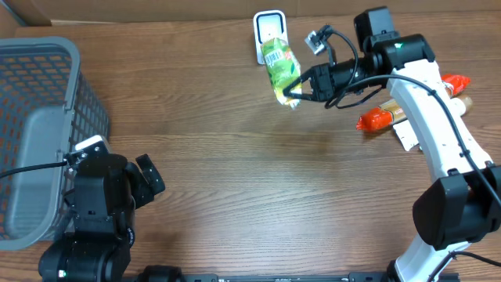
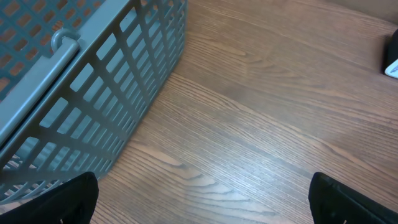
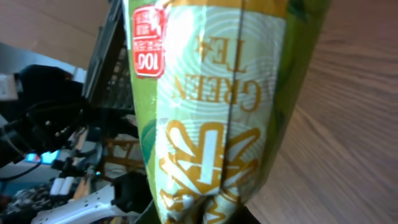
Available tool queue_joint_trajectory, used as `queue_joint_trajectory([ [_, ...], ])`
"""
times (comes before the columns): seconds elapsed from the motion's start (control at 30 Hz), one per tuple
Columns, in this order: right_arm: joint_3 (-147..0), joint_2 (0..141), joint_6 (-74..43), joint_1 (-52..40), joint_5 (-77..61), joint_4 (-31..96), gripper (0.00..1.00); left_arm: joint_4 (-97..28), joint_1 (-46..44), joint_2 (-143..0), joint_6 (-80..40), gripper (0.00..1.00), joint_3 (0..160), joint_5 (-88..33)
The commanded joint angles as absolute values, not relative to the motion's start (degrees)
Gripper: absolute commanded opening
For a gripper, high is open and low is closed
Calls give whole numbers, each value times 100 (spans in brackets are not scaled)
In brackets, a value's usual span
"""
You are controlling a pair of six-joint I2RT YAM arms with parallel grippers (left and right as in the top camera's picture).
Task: Scan the item barcode
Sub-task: 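Lift the juice box and hold it in front of the white scanner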
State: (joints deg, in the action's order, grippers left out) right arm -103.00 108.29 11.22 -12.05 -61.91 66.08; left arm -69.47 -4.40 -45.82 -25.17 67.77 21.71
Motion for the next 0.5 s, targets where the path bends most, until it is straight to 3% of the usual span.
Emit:
queue_joint_trajectory([
  [0.0,-10877,10737,637,-1339,-5354,6595,4,-6945,-425,-4574,-2576,100,6775,2244],
  [0.3,-11690,10748,-156,-2692,357,5909,4,-6945,-425,-4574,-2576,100,6775,2246],
  [0.47,-11465,11069,-58,-3301,3382,4639,4,-6943,-425,-4574,-2576,100,6775,2244],
])
